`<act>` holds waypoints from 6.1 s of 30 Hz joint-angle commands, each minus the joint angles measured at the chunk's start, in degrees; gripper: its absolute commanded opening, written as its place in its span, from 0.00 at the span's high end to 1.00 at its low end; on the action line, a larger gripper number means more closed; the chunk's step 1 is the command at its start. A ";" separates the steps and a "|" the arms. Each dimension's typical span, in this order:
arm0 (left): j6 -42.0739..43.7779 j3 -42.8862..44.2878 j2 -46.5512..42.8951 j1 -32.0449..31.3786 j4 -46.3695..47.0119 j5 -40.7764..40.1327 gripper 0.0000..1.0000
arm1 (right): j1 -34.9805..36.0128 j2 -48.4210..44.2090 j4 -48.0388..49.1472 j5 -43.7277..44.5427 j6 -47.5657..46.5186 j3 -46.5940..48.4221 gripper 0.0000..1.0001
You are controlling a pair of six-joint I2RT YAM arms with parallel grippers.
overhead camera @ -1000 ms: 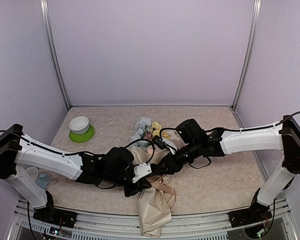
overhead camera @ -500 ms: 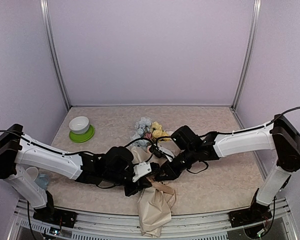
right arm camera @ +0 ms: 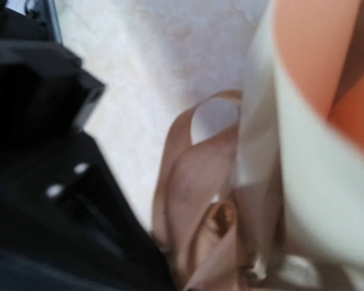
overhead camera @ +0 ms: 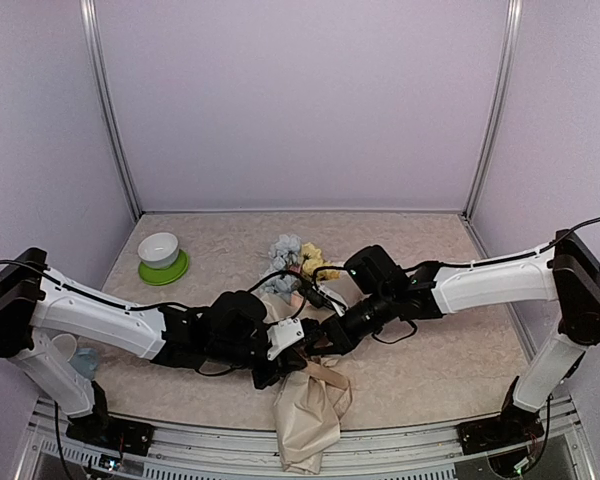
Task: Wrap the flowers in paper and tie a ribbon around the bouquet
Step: Cross the half-tied ribbon over the folded bouquet.
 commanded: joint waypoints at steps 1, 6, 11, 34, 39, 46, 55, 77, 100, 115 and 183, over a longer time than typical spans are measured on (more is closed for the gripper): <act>-1.84 -0.36 1.24 0.62 4.76 -4.71 1.00 | 0.49 -3.88 5.21 -3.38 3.92 -2.31 1.00; -2.94 0.12 2.60 1.48 5.17 -9.25 1.00 | 0.86 -3.56 8.07 -5.98 6.46 -3.86 1.00; -5.09 -1.40 2.24 2.35 7.73 -11.74 1.00 | 1.10 -2.41 8.76 -6.61 6.65 -4.21 1.00; -6.37 -3.75 3.49 2.61 12.64 -4.40 1.00 | -5.90 -2.65 -12.36 8.90 1.01 4.00 0.86; -6.30 -3.50 3.41 2.42 12.56 -3.74 1.00 | -5.59 0.11 -15.32 9.28 -0.82 6.11 0.96; -5.75 -2.57 4.60 2.15 11.72 -3.29 1.00 | -3.51 5.23 -17.86 4.88 -4.55 8.71 0.98; -5.31 -2.24 4.98 2.24 11.49 -2.50 1.00 | -3.45 6.76 -13.23 -6.02 -6.25 7.43 0.96; -5.44 -1.28 6.08 2.80 12.03 -0.91 1.00 | -3.39 10.83 -7.53 -11.84 -6.21 5.64 0.89; -5.06 -5.64 -0.14 4.65 15.33 3.65 0.87 | -3.41 5.92 -10.28 -6.17 -4.61 7.63 1.00; 3.55 -5.62 -3.71 3.35 10.31 -0.78 0.81 | -4.84 4.64 -12.34 -0.35 -2.91 8.08 1.00; 19.80 14.12 6.97 1.31 -14.81 -3.22 0.83 | -7.13 5.90 -7.96 -7.97 -7.53 4.12 0.91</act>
